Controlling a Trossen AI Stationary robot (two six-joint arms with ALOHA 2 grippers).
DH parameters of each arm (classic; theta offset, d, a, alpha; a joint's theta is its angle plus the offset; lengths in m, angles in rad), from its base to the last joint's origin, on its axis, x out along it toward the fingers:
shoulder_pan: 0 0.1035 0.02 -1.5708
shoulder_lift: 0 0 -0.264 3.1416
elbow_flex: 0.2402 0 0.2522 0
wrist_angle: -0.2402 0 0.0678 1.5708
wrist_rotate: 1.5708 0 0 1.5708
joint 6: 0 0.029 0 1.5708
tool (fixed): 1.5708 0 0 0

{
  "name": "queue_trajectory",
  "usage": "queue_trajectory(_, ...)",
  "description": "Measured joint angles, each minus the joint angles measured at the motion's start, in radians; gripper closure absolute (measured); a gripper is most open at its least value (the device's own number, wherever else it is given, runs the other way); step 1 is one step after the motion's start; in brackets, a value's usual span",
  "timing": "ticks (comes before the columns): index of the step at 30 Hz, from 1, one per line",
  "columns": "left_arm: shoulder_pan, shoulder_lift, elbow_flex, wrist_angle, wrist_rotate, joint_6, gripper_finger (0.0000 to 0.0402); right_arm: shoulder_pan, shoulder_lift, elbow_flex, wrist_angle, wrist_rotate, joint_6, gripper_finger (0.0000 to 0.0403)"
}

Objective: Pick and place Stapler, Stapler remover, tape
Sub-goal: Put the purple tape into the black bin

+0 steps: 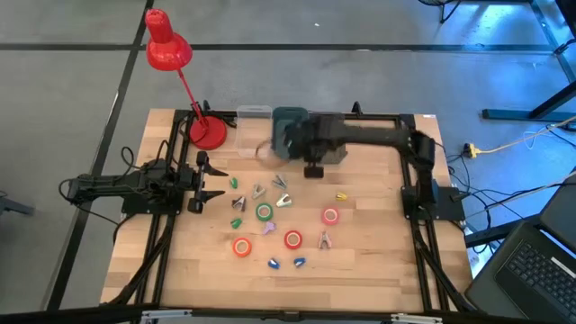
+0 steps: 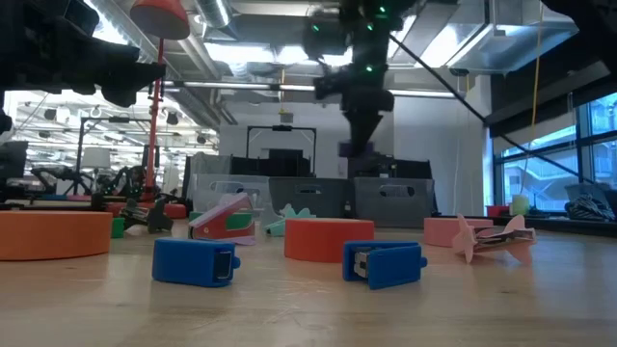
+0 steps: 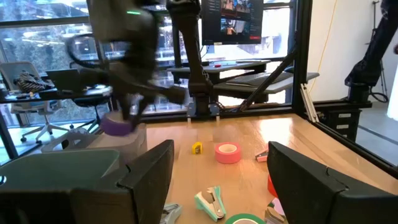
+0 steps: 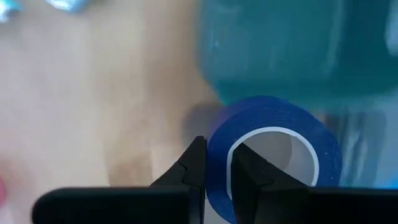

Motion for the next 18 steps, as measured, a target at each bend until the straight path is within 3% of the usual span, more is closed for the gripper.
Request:
queue_trajectory(9, 0.000, 0.000, 0.000, 0.000, 0.000, 0.000, 0.0154, -0.275, -0.086, -0.022, 0.037, -0.206, 0.006, 0.0364)
queue_trajectory(18, 0.000, 0.000, 0.000, 0.000, 0.000, 0.000, 0.0154, -0.365, -0.018, -0.023, 0.102, -0.324, -0.017, 0.0364)
